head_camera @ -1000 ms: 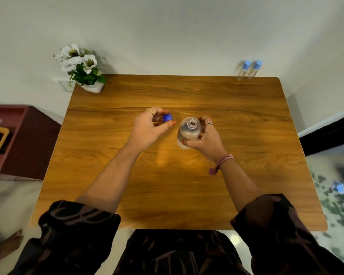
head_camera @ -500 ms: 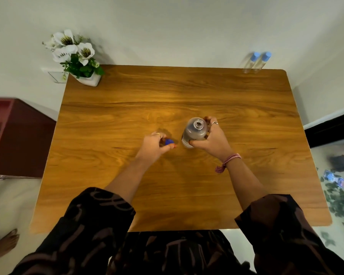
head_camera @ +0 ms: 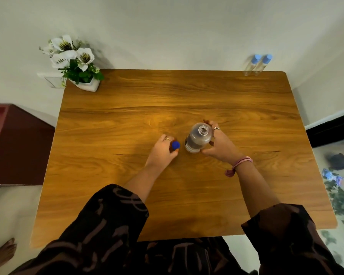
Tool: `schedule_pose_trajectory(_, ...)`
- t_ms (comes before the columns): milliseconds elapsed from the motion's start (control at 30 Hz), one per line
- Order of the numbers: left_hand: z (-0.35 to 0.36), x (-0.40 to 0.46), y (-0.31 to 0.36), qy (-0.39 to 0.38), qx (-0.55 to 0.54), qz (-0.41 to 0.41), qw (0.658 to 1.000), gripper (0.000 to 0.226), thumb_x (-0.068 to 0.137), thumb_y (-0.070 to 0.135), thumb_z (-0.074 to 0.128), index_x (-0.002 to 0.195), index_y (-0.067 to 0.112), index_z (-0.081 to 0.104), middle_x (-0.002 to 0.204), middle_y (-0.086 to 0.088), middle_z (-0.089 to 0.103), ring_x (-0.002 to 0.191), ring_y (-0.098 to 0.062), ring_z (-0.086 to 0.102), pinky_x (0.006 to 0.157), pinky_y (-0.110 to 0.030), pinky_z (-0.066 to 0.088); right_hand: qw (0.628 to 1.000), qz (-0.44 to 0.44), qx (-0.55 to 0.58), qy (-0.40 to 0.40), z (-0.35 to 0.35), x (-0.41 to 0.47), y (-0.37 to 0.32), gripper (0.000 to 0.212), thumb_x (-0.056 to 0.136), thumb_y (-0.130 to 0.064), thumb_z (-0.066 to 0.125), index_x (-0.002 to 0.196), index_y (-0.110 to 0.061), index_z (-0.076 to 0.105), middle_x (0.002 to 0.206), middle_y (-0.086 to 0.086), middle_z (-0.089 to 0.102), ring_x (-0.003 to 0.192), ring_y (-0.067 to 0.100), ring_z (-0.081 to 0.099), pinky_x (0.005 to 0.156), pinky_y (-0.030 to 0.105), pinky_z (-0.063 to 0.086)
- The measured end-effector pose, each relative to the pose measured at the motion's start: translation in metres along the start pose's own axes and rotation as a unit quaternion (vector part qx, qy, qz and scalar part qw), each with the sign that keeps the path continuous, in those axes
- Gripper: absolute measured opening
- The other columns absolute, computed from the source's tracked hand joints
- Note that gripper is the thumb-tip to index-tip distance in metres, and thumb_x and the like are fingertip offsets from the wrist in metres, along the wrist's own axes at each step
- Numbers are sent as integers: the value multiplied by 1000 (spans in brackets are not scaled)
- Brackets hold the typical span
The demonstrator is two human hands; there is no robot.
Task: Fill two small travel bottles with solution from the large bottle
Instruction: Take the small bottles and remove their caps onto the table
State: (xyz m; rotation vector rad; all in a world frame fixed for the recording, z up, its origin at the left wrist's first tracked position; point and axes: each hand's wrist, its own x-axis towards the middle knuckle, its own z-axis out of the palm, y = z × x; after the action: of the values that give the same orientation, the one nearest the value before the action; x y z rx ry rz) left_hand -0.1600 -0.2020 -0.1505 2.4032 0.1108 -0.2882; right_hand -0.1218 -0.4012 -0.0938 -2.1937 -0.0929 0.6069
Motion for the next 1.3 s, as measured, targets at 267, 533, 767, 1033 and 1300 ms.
schedule_pose_trajectory(267,-8,2,-7,-43,-56,-8,997,66,81,21,72,139,11,42,118,3,45,107,-14,51,91,-24,43,999,37,-10,38,-28,-2,33,56,82,-2,62,132,-20,45,129,0,55,116,15,55,92,29,49)
schedule_pose_trajectory(533,-39,39,3,143,-72,-35,986,17,93,13,58,108,6,62,97,-6,58,88,-21,55,76,-26,36,963,54,45,261,-113,37,31,25,93,-36,54,96,-15,66,92,3,70,86,19,67,75,45,58)
schedule_pose_trajectory(767,-51,102,66,128,-137,-32,982,15,98,20,53,106,14,64,96,-10,69,89,-28,65,81,-47,54,933,16,-25,358,-184,113,31,41,90,-20,59,129,-13,52,133,7,49,70,6,52,74,23,45)
schedule_pose_trajectory(1033,-36,129,96,93,-177,11,980,18,97,19,54,90,35,58,90,-2,68,85,-23,65,71,-40,51,938,51,-108,326,-203,177,38,52,95,-23,52,144,-19,35,151,5,28,107,30,61,92,40,52)
schedule_pose_trajectory(1300,-23,141,101,77,-148,11,986,17,96,18,55,86,30,62,80,-7,67,69,-23,59,59,-32,42,919,68,-163,353,-203,205,61,43,93,-27,56,132,-11,49,147,4,32,100,31,64,86,39,53)
